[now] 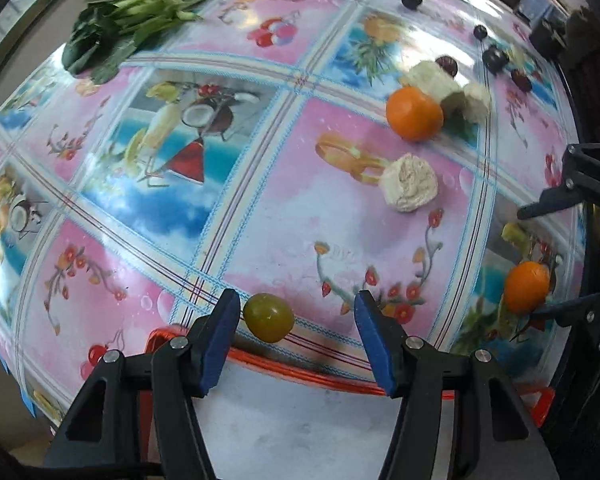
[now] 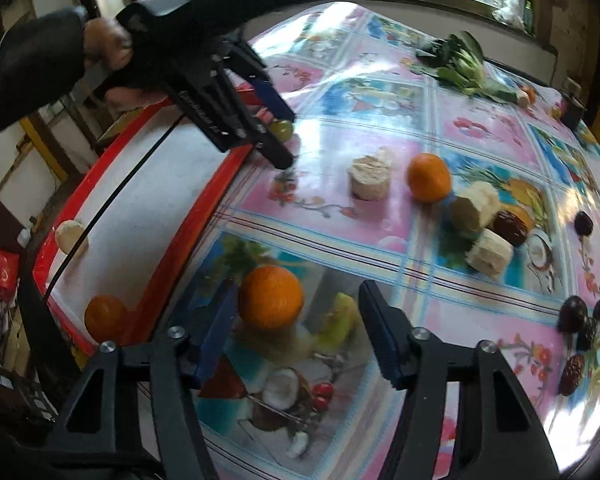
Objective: Organize fruits
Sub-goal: 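Grasp a green grape with the left tool while the right tool grasps another orange, then lower the grape and orange into the red tray and open both tools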
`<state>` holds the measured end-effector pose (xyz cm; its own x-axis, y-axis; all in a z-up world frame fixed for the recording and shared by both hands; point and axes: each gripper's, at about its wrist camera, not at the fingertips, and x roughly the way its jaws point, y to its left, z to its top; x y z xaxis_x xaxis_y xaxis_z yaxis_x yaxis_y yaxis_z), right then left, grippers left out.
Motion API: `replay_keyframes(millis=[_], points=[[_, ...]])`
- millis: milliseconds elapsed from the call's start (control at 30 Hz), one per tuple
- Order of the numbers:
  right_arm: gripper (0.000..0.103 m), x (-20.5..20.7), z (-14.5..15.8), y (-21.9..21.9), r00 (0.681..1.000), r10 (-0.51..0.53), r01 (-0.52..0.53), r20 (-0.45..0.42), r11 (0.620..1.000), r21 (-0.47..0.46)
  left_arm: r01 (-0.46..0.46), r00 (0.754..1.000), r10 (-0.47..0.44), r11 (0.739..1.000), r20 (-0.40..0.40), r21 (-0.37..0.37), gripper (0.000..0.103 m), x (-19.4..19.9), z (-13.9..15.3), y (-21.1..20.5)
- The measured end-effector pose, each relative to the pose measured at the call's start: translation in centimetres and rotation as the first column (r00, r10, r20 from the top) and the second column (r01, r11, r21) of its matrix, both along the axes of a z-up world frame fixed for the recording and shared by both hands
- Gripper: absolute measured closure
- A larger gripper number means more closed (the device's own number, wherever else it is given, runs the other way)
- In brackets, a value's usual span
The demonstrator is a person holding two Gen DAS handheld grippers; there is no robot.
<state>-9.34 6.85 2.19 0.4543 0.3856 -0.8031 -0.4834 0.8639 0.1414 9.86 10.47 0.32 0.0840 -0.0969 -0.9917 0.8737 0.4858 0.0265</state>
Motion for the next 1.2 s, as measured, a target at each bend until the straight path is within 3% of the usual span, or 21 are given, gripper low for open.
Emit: replay_keyframes(millis=[100,200,267,333,367,633,833,933,1033,1200], points=[[0.064,-0.1,-0.3,1.5,0.998,0.048,-0.048,-0.031,0.999,-0.011,-0.007,0.999,0.007,1.000,-0.036,-0.014,0.047,0.6,-0.6,0.0],[0.066,-0.7,-0.7,2.8,0.996,0.079,-0.081,-0.026,0.995,-0.056,0.003,0.999,-0.003,1.000,-0.043,-0.006,0.052,0.8,-0.7,0.4],[0.067,-0.6,-0.9,2.8,0.997,0.073,-0.074,-0.025,0.996,-0.048,-0.001,0.999,0.001,1.000,-0.046,-0.005,0.059,1.3,-0.6,0.8],[0.067,-0.3,-0.9,2.4,0.997,0.060,-0.061,-0.039,0.998,-0.022,-0.021,0.999,0.021,1.000,-0.039,-0.009,0.077,1.8,-0.4,1.3],[0.068,-0.2,-1.0,2.1,0.997,0.053,-0.053,-0.048,0.999,-0.007,-0.041,0.998,0.040,0.999,-0.037,-0.012,0.081,2.1,-0.4,1.5],[0.068,0.6,-0.8,-0.9,0.996,-0.033,0.039,-0.088,0.997,0.065,-0.112,0.994,0.112,0.992,-0.014,-0.057,0.081,1.6,0.2,2.5],[0.068,0.8,1.5,-4.6,0.989,-0.112,0.126,-0.094,0.979,0.162,-0.217,0.969,0.235,0.958,0.078,-0.188,0.081,-0.5,5.6,3.9],[0.068,0.5,3.0,-5.2,0.990,-0.116,0.130,-0.078,0.972,0.198,-0.299,0.930,0.340,0.920,0.138,-0.253,0.081,-3.1,8.8,5.3],[0.068,-0.1,4.7,-4.4,0.995,-0.088,0.097,-0.052,0.970,0.224,-0.390,0.874,0.457,0.864,0.168,-0.319,0.081,-6.3,11.4,7.8],[0.068,-1.1,6.5,0.1,1.000,0.019,-0.019,0.000,0.973,0.230,-0.569,0.727,0.663,0.728,0.178,-0.383,0.081,-11.9,13.3,11.7]])
